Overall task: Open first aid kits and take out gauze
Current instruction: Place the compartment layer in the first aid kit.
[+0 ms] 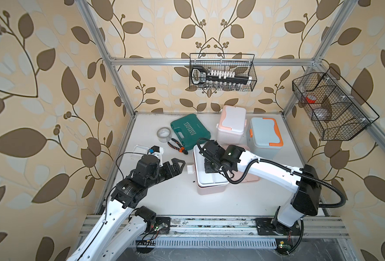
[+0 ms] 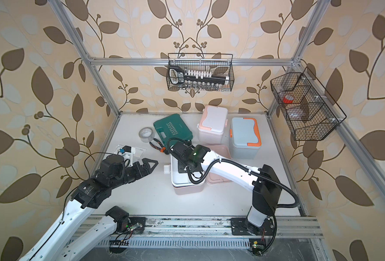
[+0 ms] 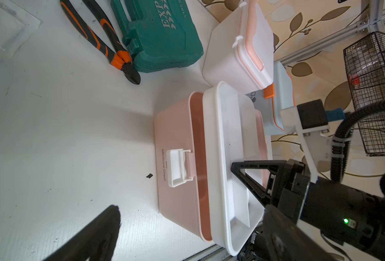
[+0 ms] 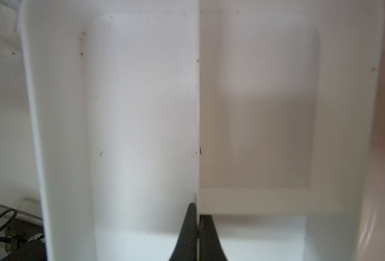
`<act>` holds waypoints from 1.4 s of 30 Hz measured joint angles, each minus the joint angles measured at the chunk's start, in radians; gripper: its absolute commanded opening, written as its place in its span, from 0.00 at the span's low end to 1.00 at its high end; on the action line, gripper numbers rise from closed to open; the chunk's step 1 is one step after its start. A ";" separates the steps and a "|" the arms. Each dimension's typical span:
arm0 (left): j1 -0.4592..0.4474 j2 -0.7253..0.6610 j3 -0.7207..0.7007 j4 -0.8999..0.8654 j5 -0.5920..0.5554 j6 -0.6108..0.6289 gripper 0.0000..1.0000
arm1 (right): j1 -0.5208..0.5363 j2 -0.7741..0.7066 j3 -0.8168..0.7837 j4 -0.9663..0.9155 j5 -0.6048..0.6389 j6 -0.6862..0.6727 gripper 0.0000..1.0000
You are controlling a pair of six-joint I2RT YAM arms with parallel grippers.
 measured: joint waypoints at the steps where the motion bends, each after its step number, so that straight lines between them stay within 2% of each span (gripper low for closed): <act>1: 0.000 0.000 0.000 -0.001 0.000 0.000 0.99 | 0.000 0.008 0.003 -0.001 0.000 0.003 0.00; 7: 0.000 0.000 0.000 -0.002 0.000 0.000 0.99 | 0.007 0.067 0.029 -0.027 0.010 0.020 0.00; 22: 0.000 0.005 0.000 -0.005 0.000 0.000 0.99 | 0.053 0.108 0.056 -0.092 0.058 0.037 0.00; 30: 0.000 0.005 0.000 -0.011 0.000 0.000 0.99 | 0.077 0.108 0.030 -0.024 0.036 0.157 0.00; 33: 0.000 0.005 0.000 -0.016 0.000 0.000 0.99 | 0.088 0.114 0.037 -0.018 0.032 0.174 0.15; 34: 0.000 0.005 0.000 -0.018 0.000 0.000 0.99 | 0.089 0.117 0.041 -0.018 0.028 0.176 0.23; 36: 0.000 0.005 0.000 -0.024 0.000 0.000 0.99 | 0.091 0.118 0.045 -0.012 0.026 0.180 0.49; 39: 0.000 0.005 0.001 -0.026 0.002 0.005 0.99 | 0.094 0.110 0.046 -0.011 0.031 0.170 0.77; 42: 0.000 0.009 0.010 -0.033 0.012 0.014 0.99 | 0.094 0.079 0.046 -0.021 0.049 0.154 0.88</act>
